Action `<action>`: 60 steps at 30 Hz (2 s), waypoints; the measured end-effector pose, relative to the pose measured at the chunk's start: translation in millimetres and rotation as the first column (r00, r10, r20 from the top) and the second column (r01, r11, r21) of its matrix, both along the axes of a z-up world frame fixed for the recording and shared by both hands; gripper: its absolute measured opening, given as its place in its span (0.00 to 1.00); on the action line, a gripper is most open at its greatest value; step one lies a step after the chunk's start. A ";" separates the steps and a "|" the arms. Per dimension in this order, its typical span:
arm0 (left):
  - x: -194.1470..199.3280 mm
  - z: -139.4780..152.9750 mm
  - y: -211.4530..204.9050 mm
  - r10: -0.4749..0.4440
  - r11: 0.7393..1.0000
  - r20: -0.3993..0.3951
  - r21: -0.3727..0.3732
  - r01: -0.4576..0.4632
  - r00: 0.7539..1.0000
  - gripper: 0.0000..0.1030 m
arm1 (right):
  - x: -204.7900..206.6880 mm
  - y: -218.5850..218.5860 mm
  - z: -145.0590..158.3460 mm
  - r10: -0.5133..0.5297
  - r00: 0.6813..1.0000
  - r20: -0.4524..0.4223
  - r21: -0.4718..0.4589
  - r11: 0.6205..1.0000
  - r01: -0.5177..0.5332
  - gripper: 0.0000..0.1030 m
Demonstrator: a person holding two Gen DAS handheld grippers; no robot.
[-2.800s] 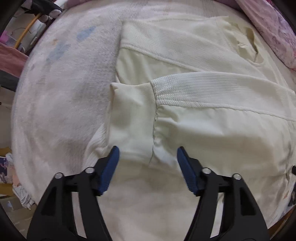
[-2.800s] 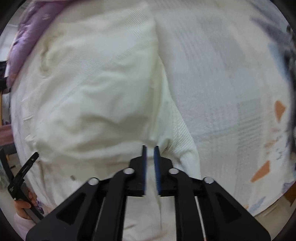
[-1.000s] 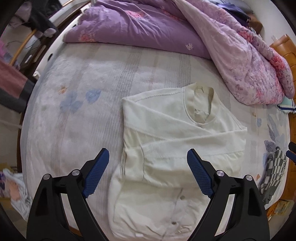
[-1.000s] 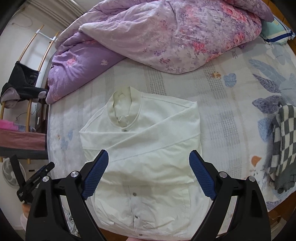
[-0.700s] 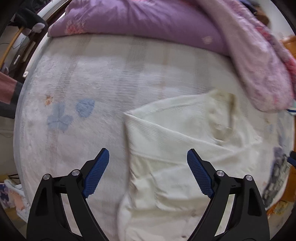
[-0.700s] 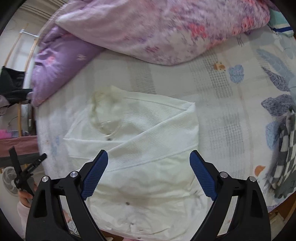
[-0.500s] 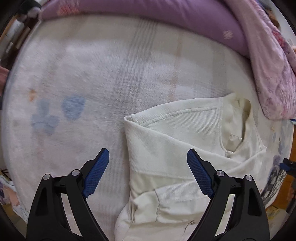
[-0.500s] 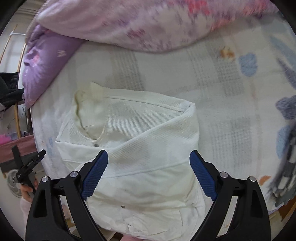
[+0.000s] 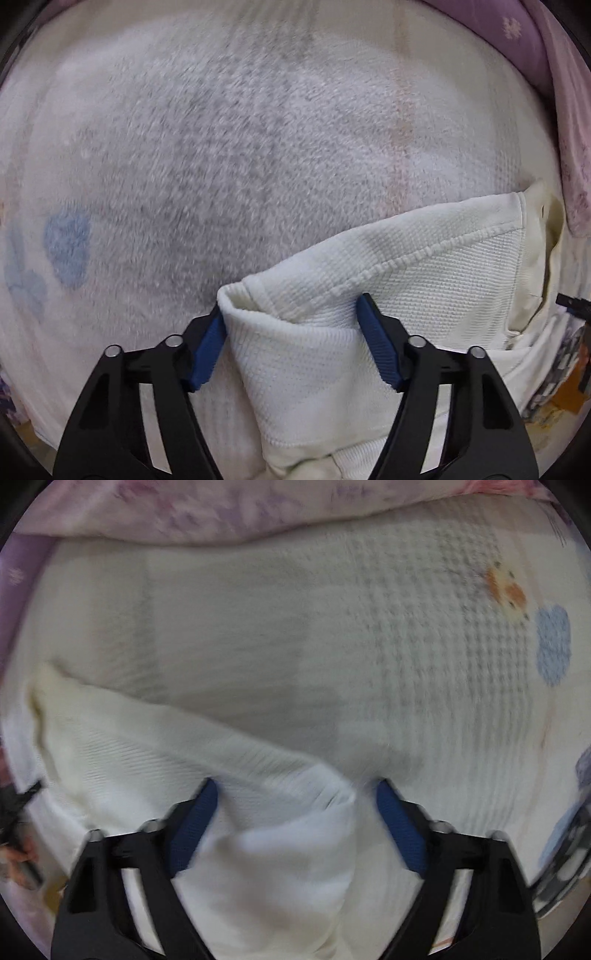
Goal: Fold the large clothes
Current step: 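Grasp the jacket's side edge with both tools, then lift the held side edge and fold it toward the jacket center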
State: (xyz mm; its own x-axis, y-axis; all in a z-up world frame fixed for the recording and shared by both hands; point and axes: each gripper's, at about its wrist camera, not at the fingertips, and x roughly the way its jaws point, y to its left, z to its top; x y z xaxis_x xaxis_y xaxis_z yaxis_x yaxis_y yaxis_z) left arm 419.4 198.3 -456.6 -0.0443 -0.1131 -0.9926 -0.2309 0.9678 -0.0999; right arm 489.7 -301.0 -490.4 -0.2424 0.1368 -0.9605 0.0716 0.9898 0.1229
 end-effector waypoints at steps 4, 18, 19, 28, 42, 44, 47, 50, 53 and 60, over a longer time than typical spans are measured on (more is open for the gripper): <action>-7.2 14.1 -18.3 -0.013 0.999 0.092 0.048 0.008 0.996 0.16 | -14.6 12.3 12.8 0.060 0.990 0.127 -0.014 0.998 -0.058 0.28; -43.5 89.4 -31.0 0.024 0.997 0.191 0.064 -0.037 0.981 0.13 | -65.1 20.9 105.2 -0.014 0.934 0.357 -0.123 0.990 0.062 0.09; -48.8 96.3 -34.9 0.013 0.997 0.198 0.073 -0.028 0.980 0.13 | -70.6 20.3 113.0 -0.003 0.928 0.373 -0.146 0.987 0.062 0.09; -120.2 177.9 -37.2 -0.017 0.992 0.300 0.126 -0.022 0.954 0.13 | -145.0 16.5 203.1 0.009 0.845 0.535 -0.158 0.983 0.089 0.09; -326.1 229.2 -74.1 0.027 0.980 0.334 0.177 -0.091 0.942 0.13 | -341.1 0.4 249.3 0.039 0.857 0.514 -0.179 0.982 0.062 0.09; -359.2 212.8 -78.0 0.054 0.978 0.290 0.176 -0.109 0.955 0.13 | -372.1 -5.2 230.9 0.006 0.890 0.456 -0.174 0.981 0.082 0.09; -406.7 173.8 -78.0 0.119 0.979 0.203 0.139 -0.149 0.972 0.13 | -410.7 -9.3 194.2 -0.029 0.933 0.360 -0.193 0.976 0.104 0.09; -445.3 122.6 -79.0 0.143 0.975 0.106 0.158 -0.159 0.984 0.15 | -450.3 -8.4 139.8 -0.044 0.975 0.217 -0.234 0.968 0.096 0.09; -462.4 83.5 -87.5 0.068 0.977 -0.019 0.204 -0.062 0.998 0.23 | -483.4 -7.4 97.1 -0.094 0.994 0.049 -0.209 0.973 0.102 0.14; -463.0 133.2 -89.8 0.022 0.976 -0.009 0.216 -0.019 1.000 0.60 | -493.2 -16.1 128.0 -0.239 0.969 0.062 -0.052 0.969 0.242 0.59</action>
State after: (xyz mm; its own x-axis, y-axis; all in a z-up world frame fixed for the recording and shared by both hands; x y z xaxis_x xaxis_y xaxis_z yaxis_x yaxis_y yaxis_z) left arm -43.6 108.4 -323.4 -0.0553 0.1026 -0.9932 -0.2509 0.9614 0.1132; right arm -3.6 -317.0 -362.4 -0.1563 0.1275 -0.9794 0.3034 0.9499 0.0752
